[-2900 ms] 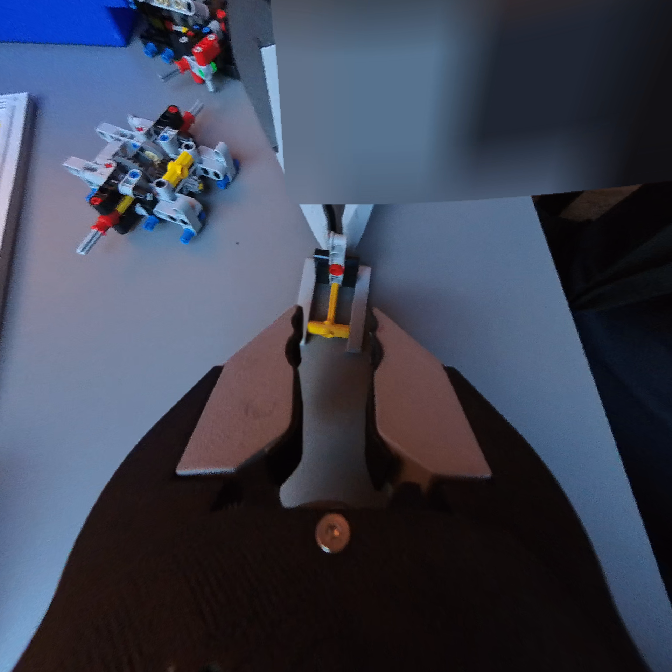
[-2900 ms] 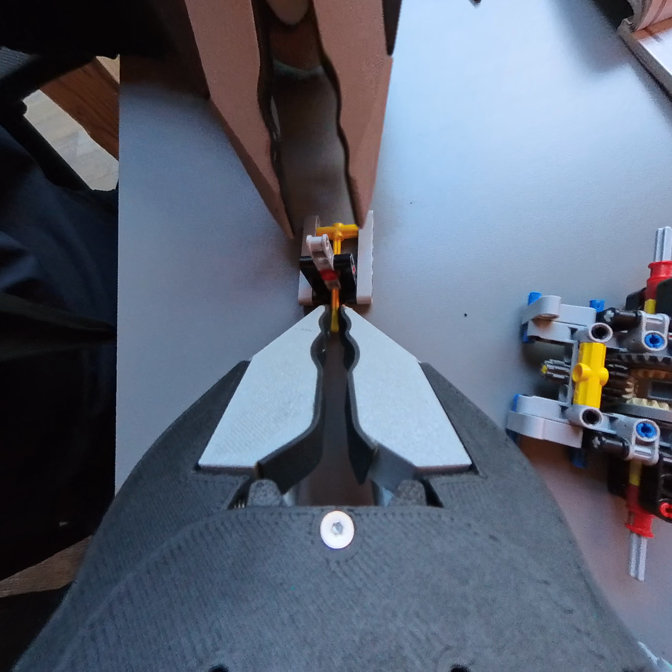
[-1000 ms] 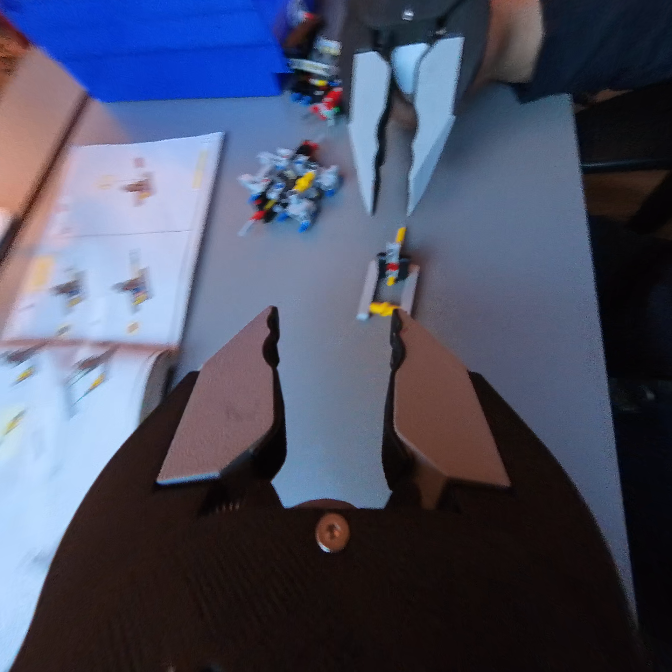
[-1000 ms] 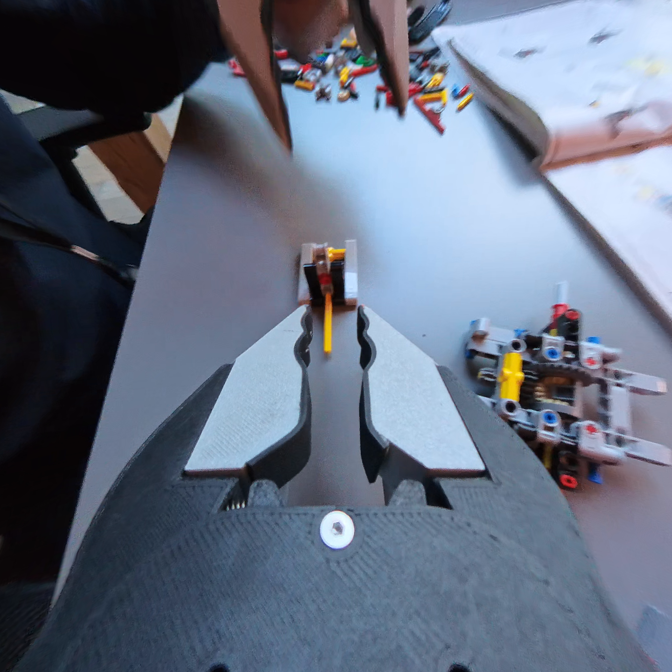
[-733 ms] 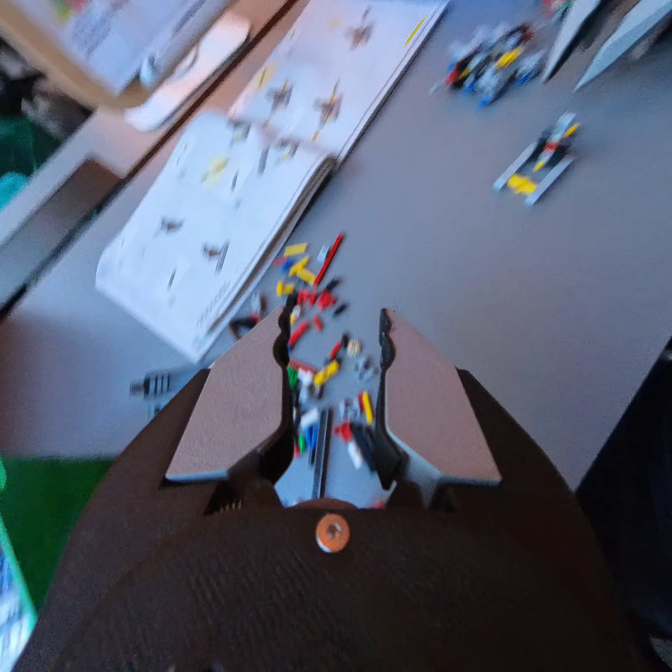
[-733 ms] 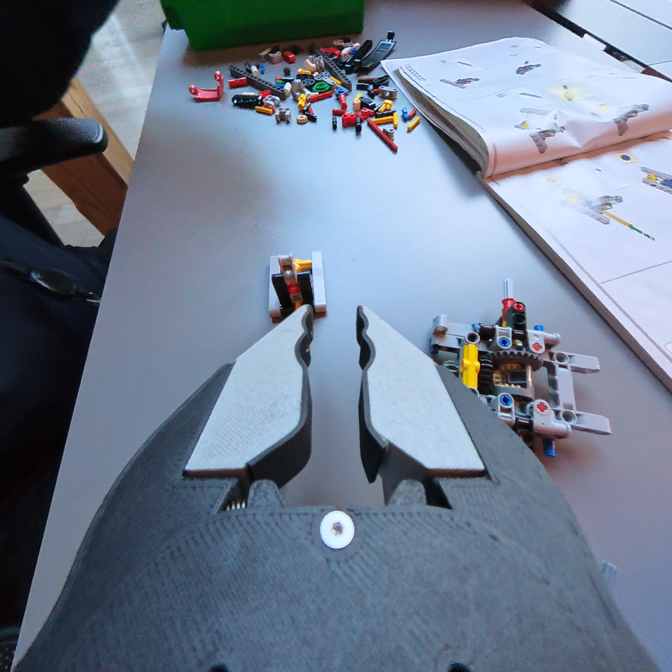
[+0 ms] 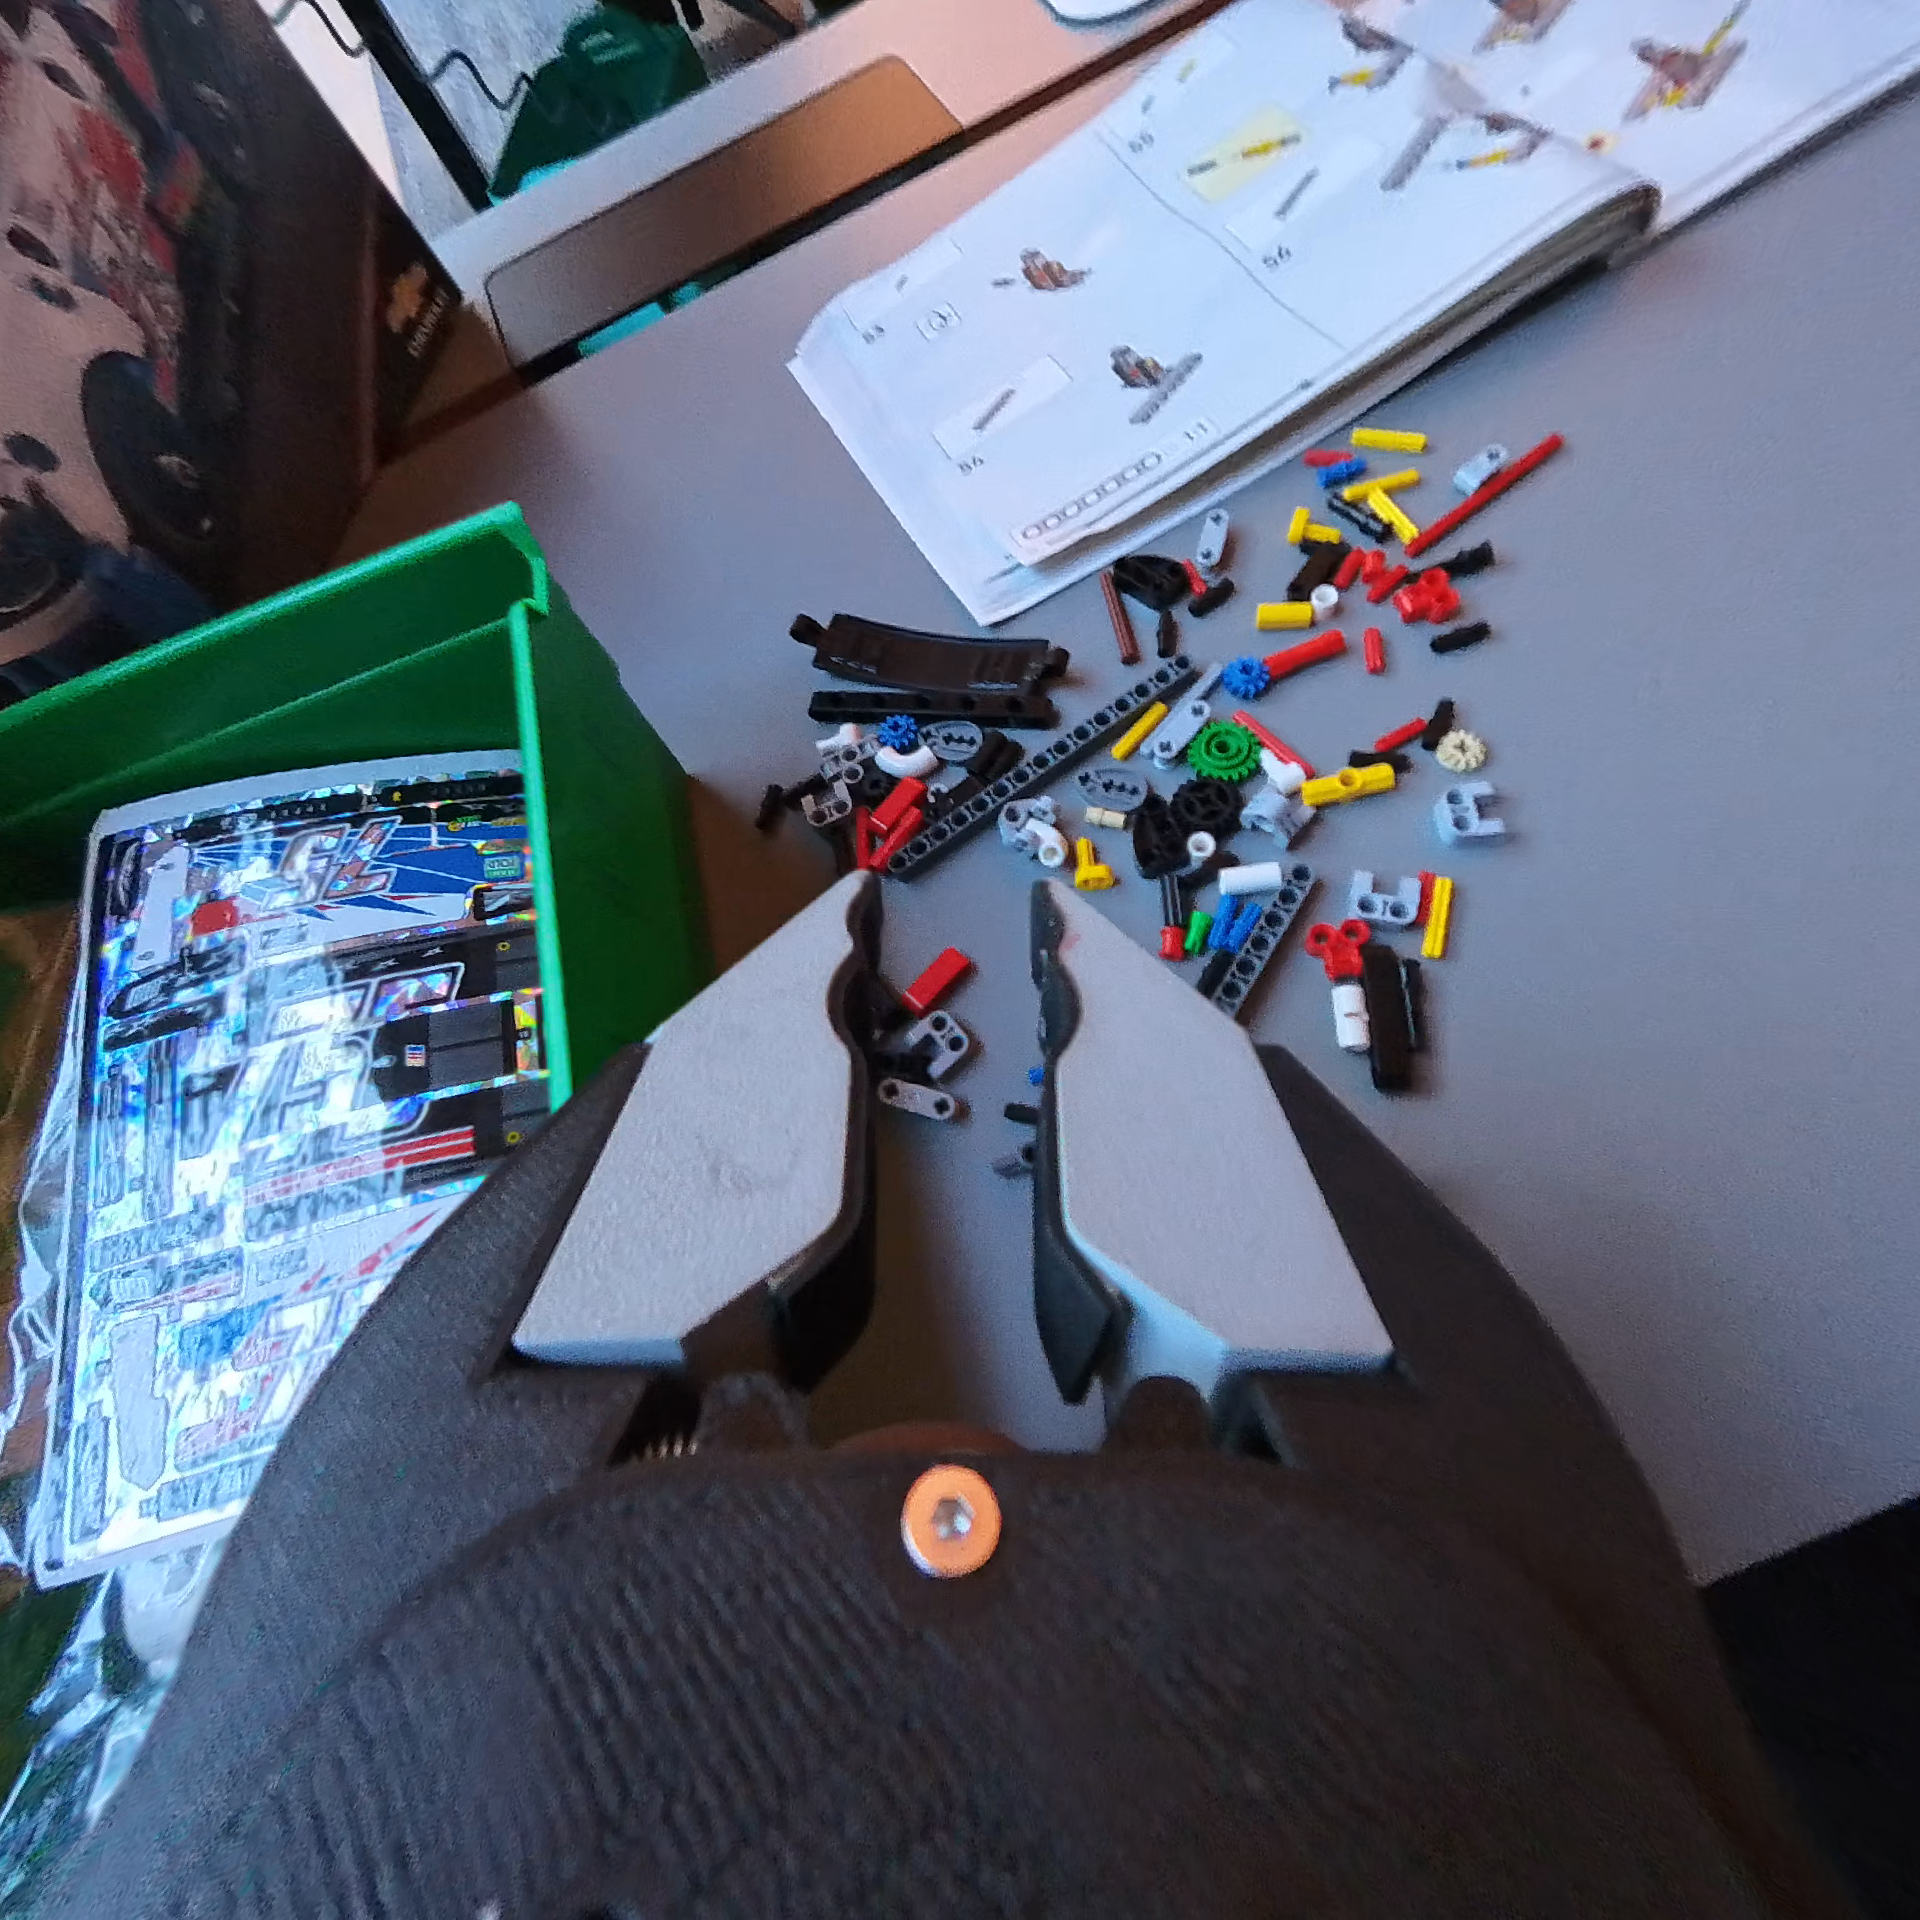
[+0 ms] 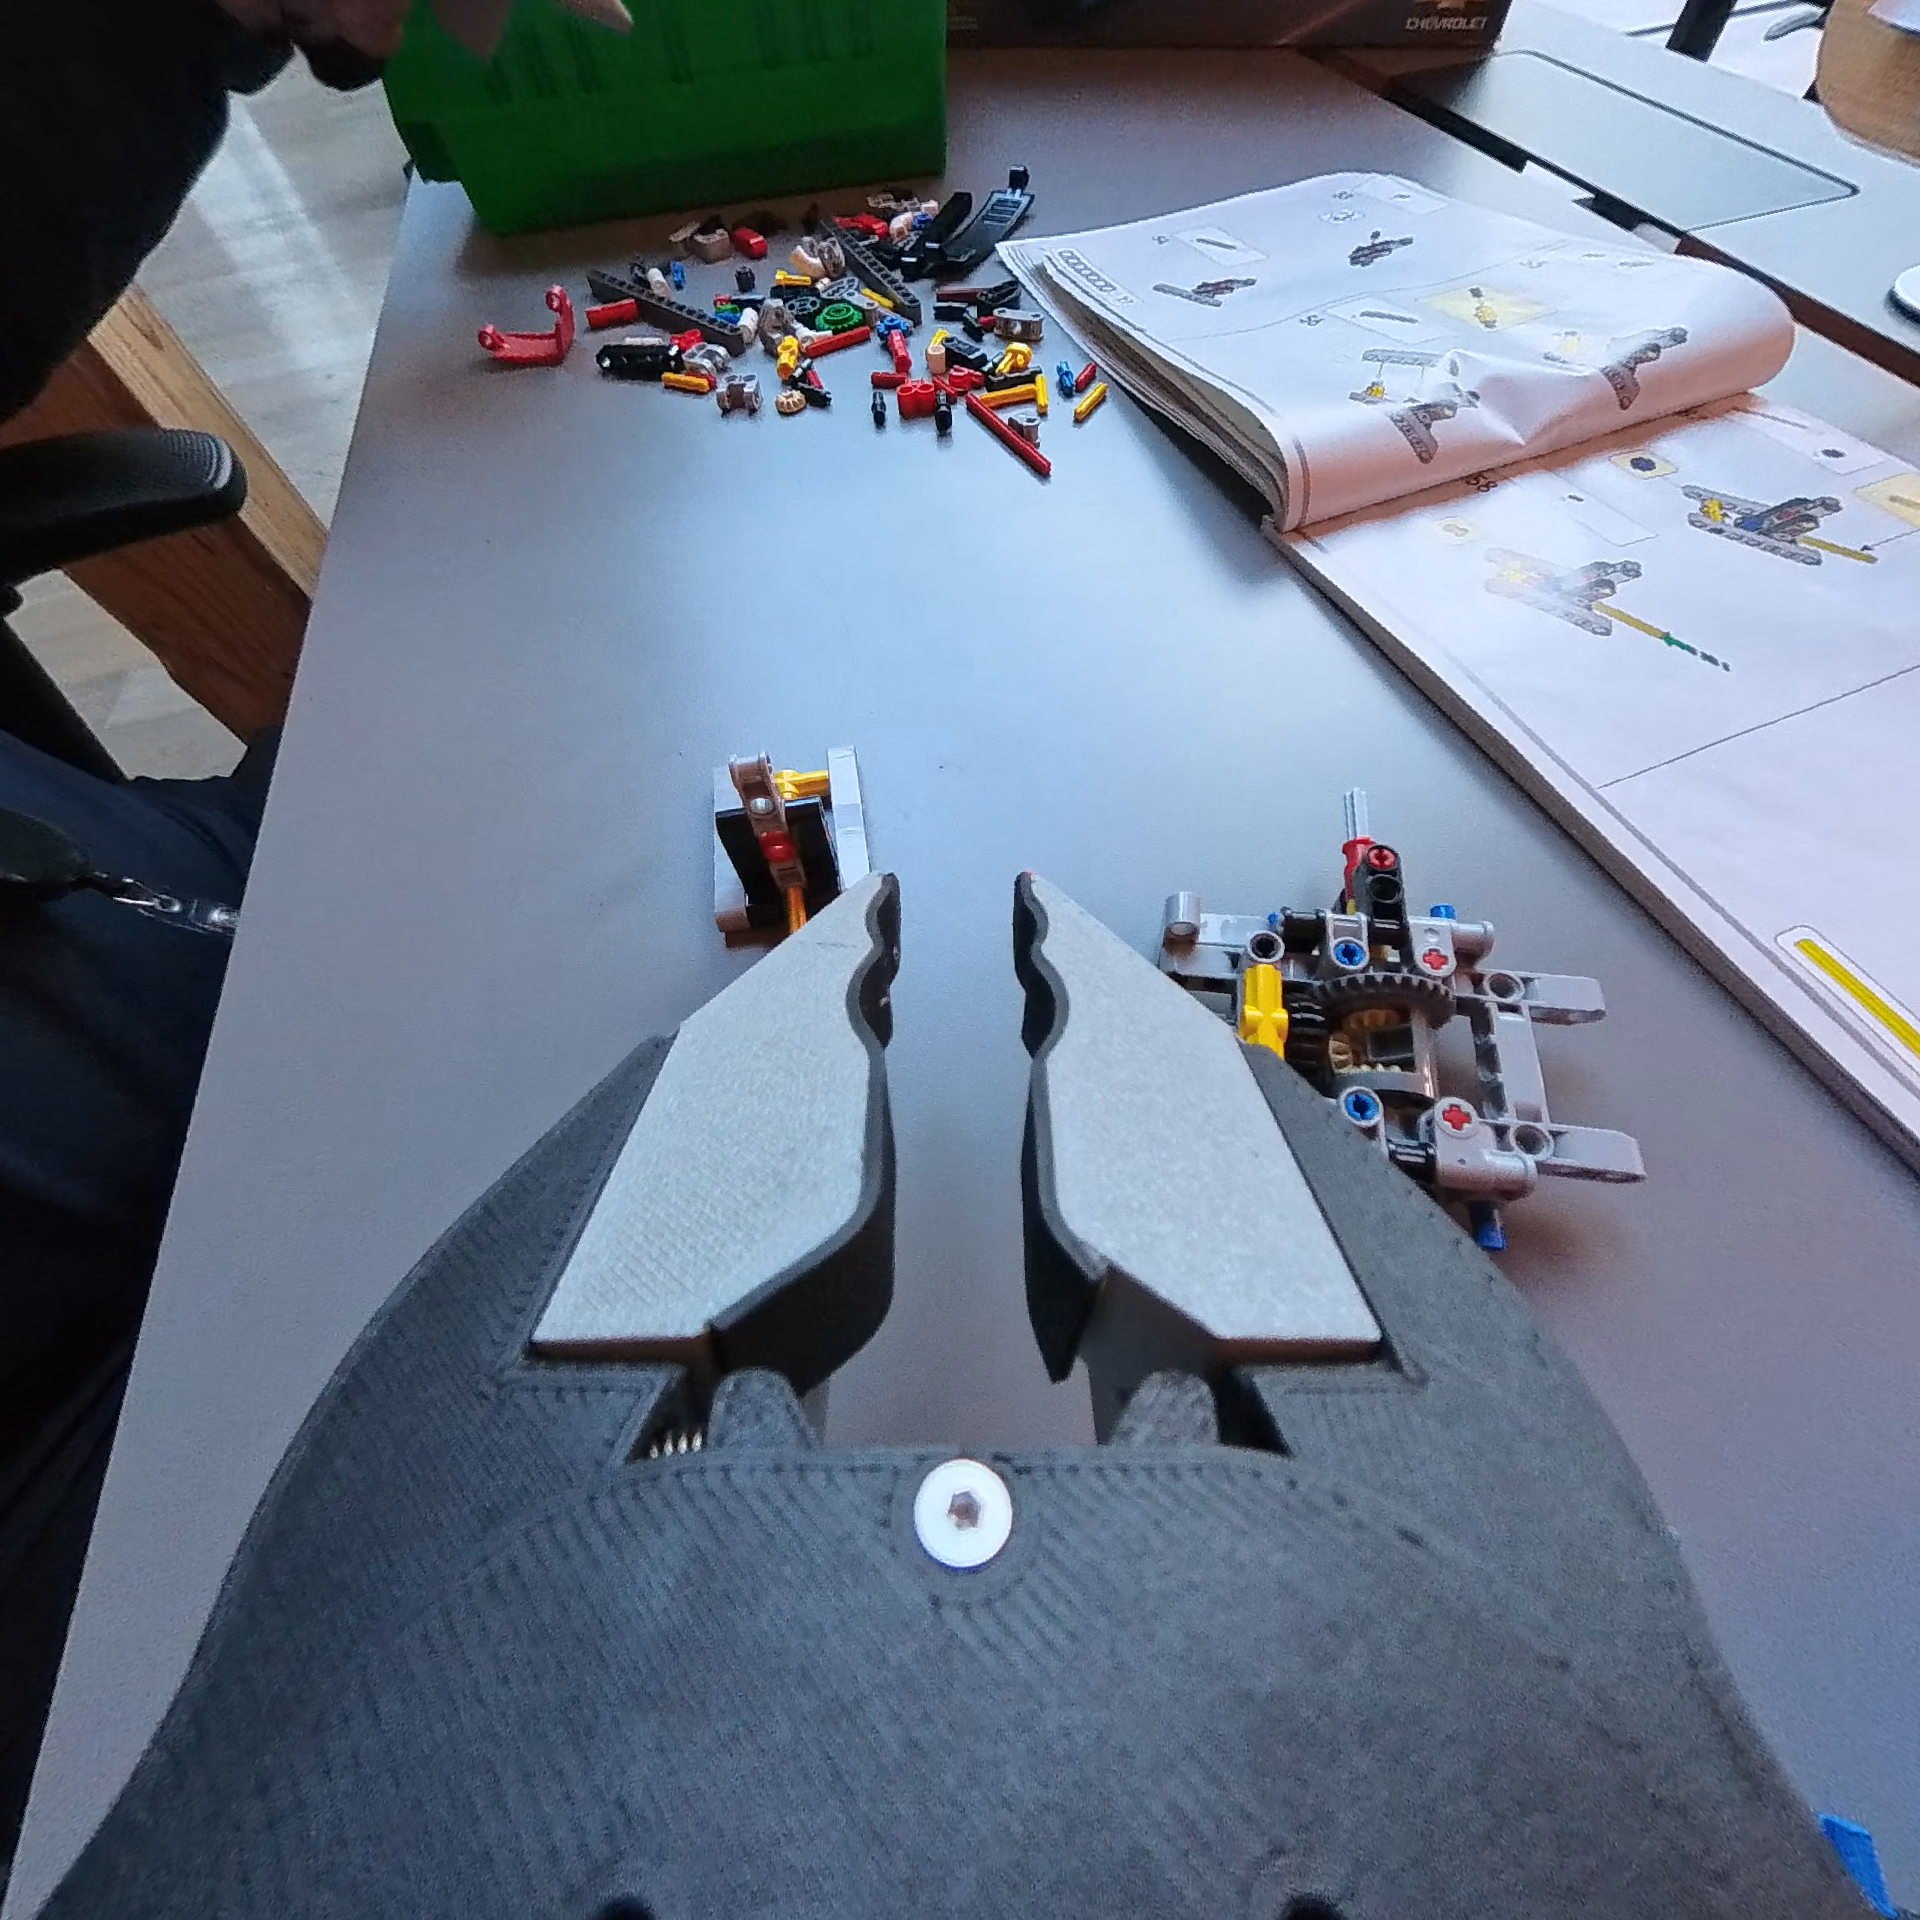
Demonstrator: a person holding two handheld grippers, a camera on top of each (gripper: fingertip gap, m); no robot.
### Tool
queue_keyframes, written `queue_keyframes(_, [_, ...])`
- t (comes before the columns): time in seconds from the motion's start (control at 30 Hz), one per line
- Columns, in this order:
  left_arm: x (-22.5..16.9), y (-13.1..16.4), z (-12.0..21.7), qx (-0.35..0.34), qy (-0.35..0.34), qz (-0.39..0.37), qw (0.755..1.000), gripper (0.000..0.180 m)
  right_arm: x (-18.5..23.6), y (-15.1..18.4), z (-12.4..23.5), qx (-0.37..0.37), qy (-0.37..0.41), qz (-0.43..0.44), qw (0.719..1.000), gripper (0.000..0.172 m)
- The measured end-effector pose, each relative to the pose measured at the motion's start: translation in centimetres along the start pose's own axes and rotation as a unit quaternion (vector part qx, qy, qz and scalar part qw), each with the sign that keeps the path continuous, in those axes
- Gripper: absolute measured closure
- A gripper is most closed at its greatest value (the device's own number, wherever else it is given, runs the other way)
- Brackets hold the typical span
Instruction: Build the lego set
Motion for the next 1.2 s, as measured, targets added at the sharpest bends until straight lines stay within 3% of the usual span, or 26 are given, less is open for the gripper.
queue_keyframes(0.17, [0.1, -0.3, -0.4, -0.017, 0.007, 0.025, 1.000, 0.153, -0.2, 0.0, 0.0, 0.001, -0.002, -0.006, 1.000, 0.153])
queue_keyframes(0.47, [-3.8, 1.4, -4.2, 0.039, 0.097, 0.015, 0.994, 0.156, -0.2, 0.1, -0.1, 0.005, -0.003, -0.007, 1.000, 0.154])
queue_keyframes(0.6, [-4.2, 1.1, -5.4, 0.040, 0.103, 0.002, 0.994, 0.157, -0.2, 0.0, 0.0, 0.001, -0.001, -0.005, 1.000, 0.155])
queue_keyframes(0.8, [-5.1, 0.4, -6.7, -0.019, 0.105, 0.010, 0.994, 0.156, -0.2, 0.1, -0.1, 0.003, 0.001, -0.004, 1.000, 0.156])
queue_keyframes(0.97, [-5.7, 0.1, -7.2, -0.088, 0.088, -0.052, 0.991, 0.154, -0.1, 0.1, -0.1, 0.004, 0.000, 0.003, 1.000, 0.156])
queue_keyframes(1.2, [-4.7, -1.4, -6.3, -0.230, 0.031, -0.108, 0.967, 0.159, 0.0, -0.3, 0.1, -0.011, -0.017, 0.005, 1.000, 0.158])
Point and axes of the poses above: each gripper's, where its closed fingertips meet, z back along the fingers, y out of its underside, x = y × z across the jaws, the point moved 3 cm from there along z, back along the fingers, and after that the axes turned 15 degrees about -x, right-handed, at the moved point
